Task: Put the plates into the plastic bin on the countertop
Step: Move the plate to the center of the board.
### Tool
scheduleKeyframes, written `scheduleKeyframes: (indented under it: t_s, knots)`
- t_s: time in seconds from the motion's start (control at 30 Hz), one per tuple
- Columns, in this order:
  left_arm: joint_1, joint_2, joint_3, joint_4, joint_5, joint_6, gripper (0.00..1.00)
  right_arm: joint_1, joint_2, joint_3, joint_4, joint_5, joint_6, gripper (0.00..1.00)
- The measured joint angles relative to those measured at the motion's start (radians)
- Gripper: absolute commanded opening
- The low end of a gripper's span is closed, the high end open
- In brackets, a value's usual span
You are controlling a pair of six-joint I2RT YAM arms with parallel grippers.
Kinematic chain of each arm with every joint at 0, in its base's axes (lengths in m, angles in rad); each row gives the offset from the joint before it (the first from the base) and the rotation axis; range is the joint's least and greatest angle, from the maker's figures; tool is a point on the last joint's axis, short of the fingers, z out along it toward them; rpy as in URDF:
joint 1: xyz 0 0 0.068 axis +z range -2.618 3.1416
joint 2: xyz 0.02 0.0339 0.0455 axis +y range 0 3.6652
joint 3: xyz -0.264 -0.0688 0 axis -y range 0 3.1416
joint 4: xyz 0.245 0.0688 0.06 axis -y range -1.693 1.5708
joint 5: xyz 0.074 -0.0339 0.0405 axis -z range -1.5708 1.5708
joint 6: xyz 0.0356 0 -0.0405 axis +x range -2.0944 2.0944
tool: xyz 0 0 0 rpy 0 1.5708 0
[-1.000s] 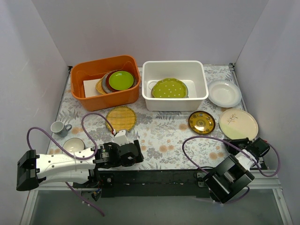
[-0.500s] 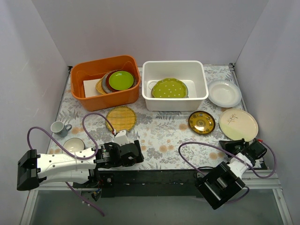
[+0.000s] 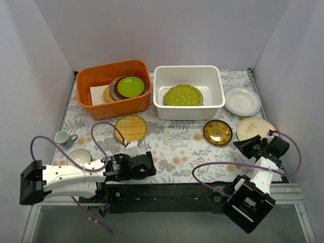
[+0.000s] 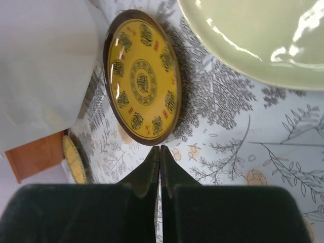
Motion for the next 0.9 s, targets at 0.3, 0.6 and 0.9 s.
scheduleKeyframes:
  t_s: [0.3, 0.6, 0.9]
  knots:
    - [0.0, 0.052, 0.002, 0.021, 0.0, 0.0, 0.98, 0.11, 0.085, 0.236, -0.069, 0.184, -0.121, 0.04]
    - [0.0, 0.085, 0.006, 0.027, 0.001, 0.0, 0.98, 0.142, 0.134, 0.293, -0.11, 0.477, -0.151, 0.01]
    - [0.0, 0.127, 0.028, 0.043, 0.005, 0.0, 0.98, 0.142, 0.223, 0.323, -0.087, 0.585, -0.11, 0.01]
